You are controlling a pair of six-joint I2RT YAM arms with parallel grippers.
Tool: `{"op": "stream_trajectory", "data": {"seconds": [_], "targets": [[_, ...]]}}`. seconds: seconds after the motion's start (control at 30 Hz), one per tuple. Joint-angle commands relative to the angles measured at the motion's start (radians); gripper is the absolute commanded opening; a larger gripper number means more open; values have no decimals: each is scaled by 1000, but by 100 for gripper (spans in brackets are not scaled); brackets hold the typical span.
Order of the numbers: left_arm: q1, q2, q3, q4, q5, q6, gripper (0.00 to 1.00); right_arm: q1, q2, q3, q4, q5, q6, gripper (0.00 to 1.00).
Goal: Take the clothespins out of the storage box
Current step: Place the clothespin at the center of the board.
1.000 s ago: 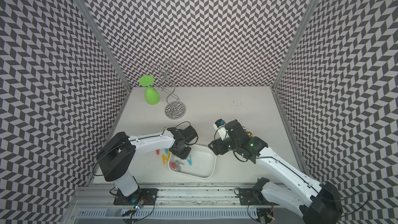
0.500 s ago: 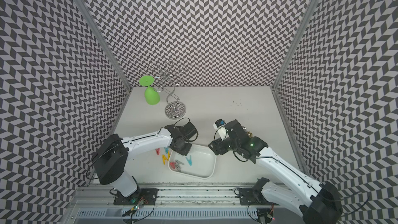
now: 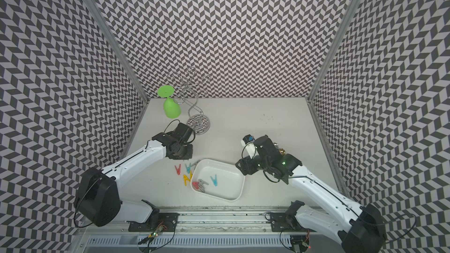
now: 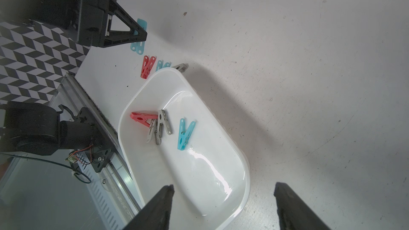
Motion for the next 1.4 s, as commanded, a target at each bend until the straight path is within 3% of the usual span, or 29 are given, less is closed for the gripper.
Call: {"op": "stream_trajectory", "data": {"seconds": [0.0, 0.37, 0.73, 1.17, 1.37], "targets": [[44, 20, -26, 59, 48, -8, 21, -3, -9, 6, 27, 7, -6, 75], [117, 193, 8, 146, 121, 33, 25, -2, -17, 4, 22, 15, 0, 75], [112, 195, 85, 107, 143, 66, 32, -3, -9, 6, 24, 29, 4, 75], [-55, 174, 257, 2, 175, 259, 32, -3, 5, 7, 26, 25, 1, 75], [-156, 171, 274, -24, 183, 221, 32, -3, 10, 6, 27, 26, 3, 75]]}}
